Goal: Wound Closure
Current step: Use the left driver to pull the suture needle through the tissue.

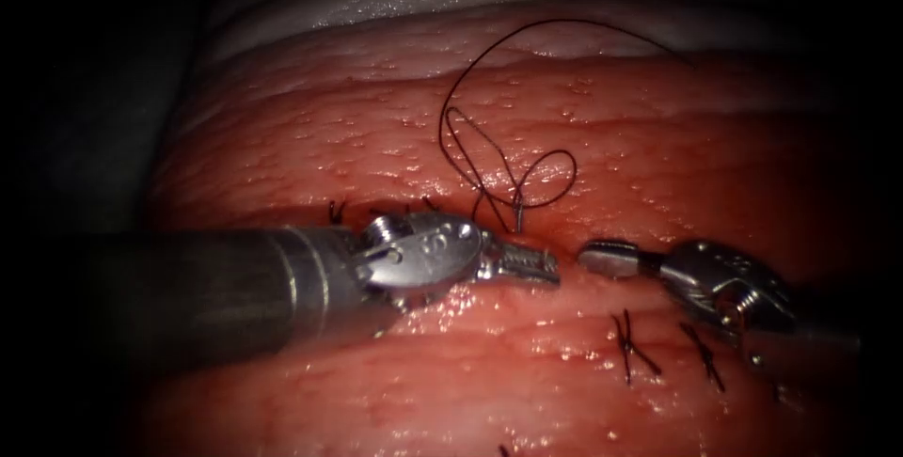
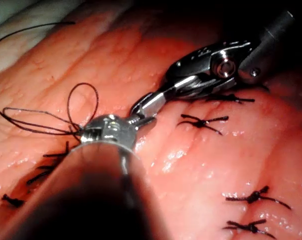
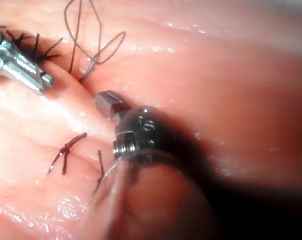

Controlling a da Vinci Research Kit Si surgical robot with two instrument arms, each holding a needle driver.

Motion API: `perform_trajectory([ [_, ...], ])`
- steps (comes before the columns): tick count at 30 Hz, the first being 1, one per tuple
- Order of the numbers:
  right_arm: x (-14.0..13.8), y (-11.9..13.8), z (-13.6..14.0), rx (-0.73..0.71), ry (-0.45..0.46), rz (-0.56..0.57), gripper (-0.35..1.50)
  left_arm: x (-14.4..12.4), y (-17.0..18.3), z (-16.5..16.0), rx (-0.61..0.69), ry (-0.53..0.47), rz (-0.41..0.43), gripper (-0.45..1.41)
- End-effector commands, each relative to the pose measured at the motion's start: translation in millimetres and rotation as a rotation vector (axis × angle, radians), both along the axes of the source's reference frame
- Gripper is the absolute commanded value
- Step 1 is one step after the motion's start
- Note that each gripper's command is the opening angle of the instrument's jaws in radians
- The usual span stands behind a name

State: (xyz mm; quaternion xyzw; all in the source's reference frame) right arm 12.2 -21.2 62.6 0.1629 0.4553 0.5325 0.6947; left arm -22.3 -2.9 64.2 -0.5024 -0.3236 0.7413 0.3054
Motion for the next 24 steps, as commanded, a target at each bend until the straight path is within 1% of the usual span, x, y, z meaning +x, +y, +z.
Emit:
perform_trajectory([
  [1, 0.9, -0.4, 0.6, -0.006, -0.023, -0.032, -0.23, -0.5, 0.3, 0.3, 0.037, 0.005, -0.009, -0.45],
  [5, 1.6, -1.1, 1.0, -0.015, -0.094, -0.112, -0.23, -0.4, 1.2, -0.9, 0.228, 0.013, -0.059, -0.45],
  [6, 1.8, -1.2, 1.1, -0.016, -0.103, -0.122, -0.23, -0.4, 1.3, -1.2, 0.253, 0.013, -0.059, -0.45],
  [8, 1.9, -1.5, 1.5, -0.019, -0.114, -0.134, -0.23, -0.3, 1.6, -1.8, 0.358, -0.001, -0.065, -0.45],
  [10, 1.9, -1.6, 1.9, -0.017, -0.122, -0.141, -0.27, 0.0, 1.7, -2.2, 0.435, -0.008, -0.066, -0.45],
  [11, 1.8, -1.7, 2.4, -0.025, -0.131, -0.142, -0.27, 0.4, 1.8, -2.7, 0.526, -0.024, -0.054, -0.45],
  [13, 1.7, -1.7, 2.9, -0.03, -0.15, -0.142, -0.27, 0.8, 2.0, -3.2, 0.616, -0.038, -0.037, -0.45],
  [17, 1.1, -1.5, 3.5, -0.038, -0.171, -0.137, -0.33, 1.6, 2.0, -4.4, 0.76, -0.081, 0.013, -0.45],
  [20, 0.8, -1.3, 3.7, -0.042, -0.183, -0.131, -0.35, 2.0, 1.8, -5.6, 0.838, -0.105, 0.048, -0.45],
  [24, 0.8, -1.4, 3.7, -0.047, -0.184, -0.135, -0.35, 2.3, 1.5, -7.4, 0.886, -0.157, 0.114, -0.45],
])
